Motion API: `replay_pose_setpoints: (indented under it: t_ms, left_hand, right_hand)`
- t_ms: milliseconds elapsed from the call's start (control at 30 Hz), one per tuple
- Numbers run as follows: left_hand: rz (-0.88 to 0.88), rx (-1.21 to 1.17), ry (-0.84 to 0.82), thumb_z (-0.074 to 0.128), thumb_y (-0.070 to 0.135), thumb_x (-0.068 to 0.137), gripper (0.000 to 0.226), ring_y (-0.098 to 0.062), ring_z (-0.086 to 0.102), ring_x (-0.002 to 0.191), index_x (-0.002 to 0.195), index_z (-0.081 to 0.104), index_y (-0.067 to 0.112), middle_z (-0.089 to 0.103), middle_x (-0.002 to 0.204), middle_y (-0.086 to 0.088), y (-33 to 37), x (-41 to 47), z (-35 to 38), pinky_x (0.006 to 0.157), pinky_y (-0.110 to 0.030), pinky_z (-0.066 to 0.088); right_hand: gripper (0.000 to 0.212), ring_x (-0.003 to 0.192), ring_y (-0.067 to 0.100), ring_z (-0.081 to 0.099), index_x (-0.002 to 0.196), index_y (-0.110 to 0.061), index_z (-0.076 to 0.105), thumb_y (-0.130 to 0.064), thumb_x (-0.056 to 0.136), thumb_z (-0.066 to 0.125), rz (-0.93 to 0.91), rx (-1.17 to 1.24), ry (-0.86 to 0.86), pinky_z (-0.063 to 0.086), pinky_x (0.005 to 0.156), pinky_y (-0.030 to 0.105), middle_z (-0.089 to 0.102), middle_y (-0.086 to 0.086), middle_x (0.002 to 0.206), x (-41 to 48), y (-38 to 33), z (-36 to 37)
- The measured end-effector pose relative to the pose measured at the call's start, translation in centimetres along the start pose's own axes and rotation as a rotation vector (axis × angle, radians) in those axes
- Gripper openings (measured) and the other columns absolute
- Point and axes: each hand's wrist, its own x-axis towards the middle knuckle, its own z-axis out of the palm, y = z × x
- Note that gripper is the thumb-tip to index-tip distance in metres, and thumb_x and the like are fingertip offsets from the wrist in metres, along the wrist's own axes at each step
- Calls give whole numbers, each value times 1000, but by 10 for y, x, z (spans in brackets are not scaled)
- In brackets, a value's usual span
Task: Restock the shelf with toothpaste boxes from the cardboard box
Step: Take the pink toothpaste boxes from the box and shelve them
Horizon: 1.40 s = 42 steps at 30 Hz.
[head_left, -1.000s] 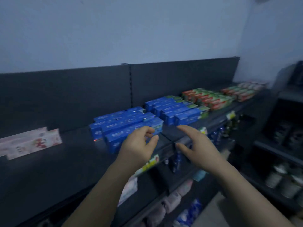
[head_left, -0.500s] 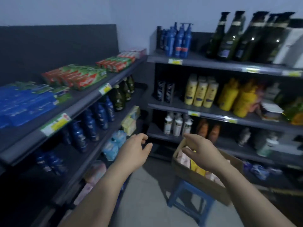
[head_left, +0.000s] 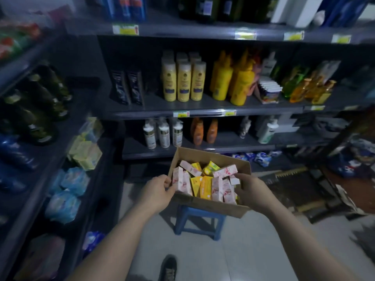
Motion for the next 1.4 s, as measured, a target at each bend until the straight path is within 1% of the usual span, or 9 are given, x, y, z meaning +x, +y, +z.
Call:
replay_pose_setpoints:
  t_ms: [200,400,567,733,833,967,1067,1267,1400]
  left_hand:
    - [44,110,-163,58,32,89,12,-18,63,92,97,61,23,67,101,2,-1,95,22,83,-37,52]
    - [122,236,-303,56,36,91,29,-21,60,98,115,59,21,65,112,-1,9,174,77,78,-30,49]
    - [175,284,-408,58,34,92,35,-21,57,110,124,56,18,61,123,-3,18,226,138,92,-35,47]
    - [236,293,-541,64,27,90,53,-19,52,122,139,45,23,52,139,-1,20,275,199,90,-27,43]
    - [256,298,-646,68,19,87,68,-19,45,130,146,34,27,43,147,0,25,301,236,99,-30,44]
    - [267,348,-741,65,11,87,76,-22,42,133,150,25,28,34,153,-1,33,322,279,103,-33,44]
    - [235,335,-820,60,4,89,78,-22,48,127,151,21,31,36,152,-1,34,332,302,99,-36,49]
    - [225,400,-837,75,15,79,86,-24,38,132,149,28,32,23,152,-3,31,335,302,102,-33,45]
    - [210,350,-813,76,14,79,71,-21,40,127,138,40,31,25,146,0,35,331,295,95,-33,51]
  right_hand:
    - [45,112,26,58,133,-24,55,-28,88,58,203,28,-61,42,78,26,60,5,130,64,32,30]
    - [42,108,27,60,129,-21,57,-32,88,59,342,71,-87,42,76,27,62,6,126,110,75,67]
    - [42,107,27,60,129,-18,57,-26,87,58,409,97,-135,39,75,23,62,6,126,149,116,100]
    - [48,113,29,57,139,-14,49,-20,92,55,472,145,-153,45,80,26,58,9,133,180,153,131]
    - [45,107,25,58,139,-13,47,-19,95,52,509,192,-153,46,69,23,59,9,130,192,171,146]
    - [40,86,15,55,135,-16,51,-29,97,49,509,266,-157,36,45,7,64,6,122,201,188,160]
    - [36,80,11,55,129,-18,54,-35,98,47,517,301,-166,37,46,9,66,3,116,206,194,164]
    - [38,90,17,58,131,-18,54,-35,98,46,514,323,-179,50,62,24,64,4,120,212,195,166]
    - [39,85,12,55,124,-18,56,-44,98,43,522,371,-204,42,51,13,64,1,116,213,191,167]
